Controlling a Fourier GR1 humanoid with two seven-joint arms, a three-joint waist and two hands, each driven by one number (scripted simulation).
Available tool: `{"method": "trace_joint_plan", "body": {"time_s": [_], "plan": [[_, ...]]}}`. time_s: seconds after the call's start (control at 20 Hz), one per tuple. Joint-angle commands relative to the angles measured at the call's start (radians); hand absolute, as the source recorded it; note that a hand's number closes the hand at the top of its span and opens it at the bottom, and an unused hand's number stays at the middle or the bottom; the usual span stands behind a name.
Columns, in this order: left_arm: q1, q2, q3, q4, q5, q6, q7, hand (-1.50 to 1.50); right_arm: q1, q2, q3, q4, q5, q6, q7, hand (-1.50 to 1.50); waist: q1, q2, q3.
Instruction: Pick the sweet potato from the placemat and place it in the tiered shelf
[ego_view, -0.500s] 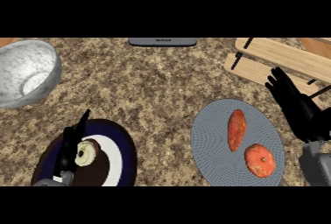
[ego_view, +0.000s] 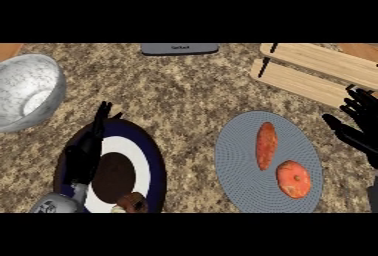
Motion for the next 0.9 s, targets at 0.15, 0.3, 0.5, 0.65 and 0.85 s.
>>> {"method": "trace_joint_plan", "body": {"time_s": [0.15,0.3,0.5,0.65,0.85], "plan": [[-0.065,-0.006,-0.007,-0.02,-0.027,0.003,0.016,0.0,0.129,0.102,-0.057,0.083,0.308,-0.493,-0.138,-1.5,0.025,0.006,0.0],[-0.067,-0.033,0.002,0.049,-0.026,-0.023,-0.049,0.0,0.165,0.237,-0.102,0.044,0.243,-0.541,-0.332,-1.5,0.03,0.005,0.0],[-0.079,-0.011,0.044,0.03,-0.028,-0.064,-0.026,0.0,0.292,0.264,-0.058,-0.166,0.161,-0.385,-0.357,-1.5,0.04,0.001,-0.001],[-0.106,-0.006,0.042,0.012,-0.027,-0.066,0.021,0.0,0.291,0.154,0.066,-0.163,0.253,-0.297,-0.187,-1.5,0.045,0.002,-0.002],[-0.088,-0.01,0.035,-0.02,-0.024,-0.079,0.031,0.0,0.279,0.019,0.143,-0.297,0.367,-0.284,0.069,-1.5,0.059,0.001,-0.004]]}}
